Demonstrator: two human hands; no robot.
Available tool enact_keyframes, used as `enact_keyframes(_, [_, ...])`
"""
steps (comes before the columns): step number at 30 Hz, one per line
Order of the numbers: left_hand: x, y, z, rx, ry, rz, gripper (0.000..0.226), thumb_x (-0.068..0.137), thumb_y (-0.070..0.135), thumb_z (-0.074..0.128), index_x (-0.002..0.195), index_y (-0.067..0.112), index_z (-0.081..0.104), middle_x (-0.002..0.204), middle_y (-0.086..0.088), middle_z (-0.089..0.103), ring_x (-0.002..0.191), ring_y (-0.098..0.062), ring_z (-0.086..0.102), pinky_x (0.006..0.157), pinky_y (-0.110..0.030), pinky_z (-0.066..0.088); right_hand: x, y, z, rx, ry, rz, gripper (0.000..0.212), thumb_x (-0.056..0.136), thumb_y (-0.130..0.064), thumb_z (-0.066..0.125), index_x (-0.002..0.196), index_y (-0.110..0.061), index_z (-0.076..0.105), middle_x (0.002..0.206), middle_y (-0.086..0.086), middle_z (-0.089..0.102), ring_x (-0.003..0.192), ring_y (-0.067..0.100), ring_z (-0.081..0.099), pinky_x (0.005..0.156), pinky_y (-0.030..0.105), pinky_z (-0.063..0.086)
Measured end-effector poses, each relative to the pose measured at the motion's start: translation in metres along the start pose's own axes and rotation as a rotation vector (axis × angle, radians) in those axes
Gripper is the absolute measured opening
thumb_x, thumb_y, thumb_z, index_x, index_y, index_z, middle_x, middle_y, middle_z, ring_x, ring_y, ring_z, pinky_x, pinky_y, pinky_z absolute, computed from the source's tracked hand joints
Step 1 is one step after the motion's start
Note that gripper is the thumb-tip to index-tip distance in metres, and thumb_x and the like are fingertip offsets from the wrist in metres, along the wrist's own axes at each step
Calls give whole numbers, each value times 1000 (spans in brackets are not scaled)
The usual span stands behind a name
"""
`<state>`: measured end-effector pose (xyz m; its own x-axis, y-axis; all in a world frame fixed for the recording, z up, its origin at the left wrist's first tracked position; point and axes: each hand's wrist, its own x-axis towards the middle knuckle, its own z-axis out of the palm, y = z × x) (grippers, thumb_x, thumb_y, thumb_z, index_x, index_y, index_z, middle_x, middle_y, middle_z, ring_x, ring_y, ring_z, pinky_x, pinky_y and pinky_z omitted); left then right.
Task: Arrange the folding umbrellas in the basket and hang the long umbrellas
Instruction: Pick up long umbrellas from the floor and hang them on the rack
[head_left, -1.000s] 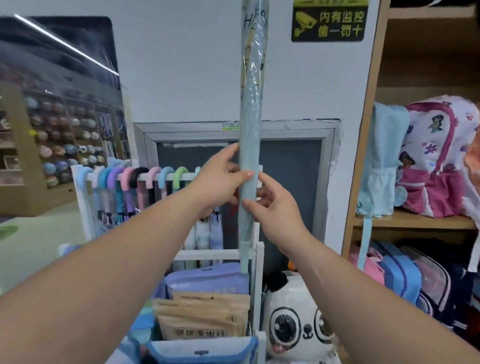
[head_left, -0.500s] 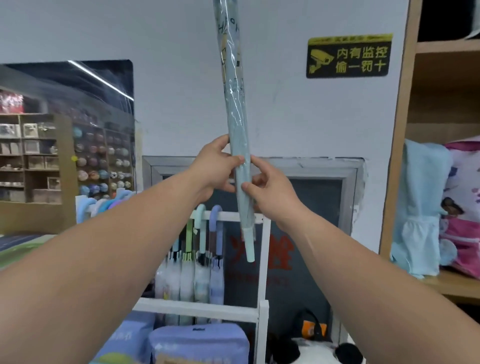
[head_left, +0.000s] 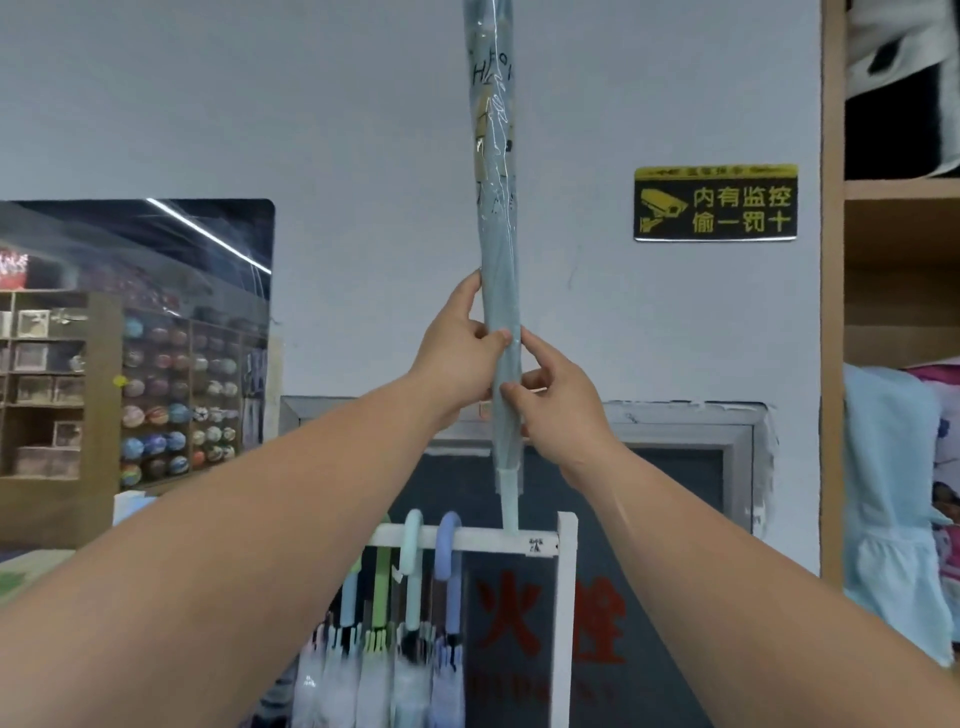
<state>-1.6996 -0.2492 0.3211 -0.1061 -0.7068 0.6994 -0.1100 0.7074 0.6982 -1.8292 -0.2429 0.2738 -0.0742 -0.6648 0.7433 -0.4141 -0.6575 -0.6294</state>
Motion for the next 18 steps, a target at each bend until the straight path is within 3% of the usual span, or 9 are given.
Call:
enact_keyframes(4, [14,-5,3,-55,-34,16,68,100,9,55,150,48,30,104,-10,72,88,-22,75,66,-41,64,11,5,-2,-33,41,-25,59,98,-18,60,144,-51,42,90,-4,68,82,6,68,68,18,52])
enact_keyframes(10, [21,-22,4,-48,-45,9,69,101,10,55,150,52,29,105,-8,74,91,-21,75,73,-43,64,19,25,6,-51,39,-74,60,98,-19,60,144,-51,41,92,-5,65,81,8,68,76,25,58])
enact_keyframes(14, [22,-41,1,3,-65,2,69,100,13,57,146,56,29,103,-4,74,91,-17,75,76,-46,64,16,42,13,-44,22,-52,64,98,-19,60,145,-55,37,93,-4,62,80,8,65,76,23,57])
enact_keyframes(18, [14,-62,2,29,-109,-8,69,98,13,60,146,54,32,97,-5,74,87,-18,76,78,-48,63,7,59,15,-48,-63,-23,68,97,-19,62,147,-55,32,87,-8,62,77,6,64,80,29,59])
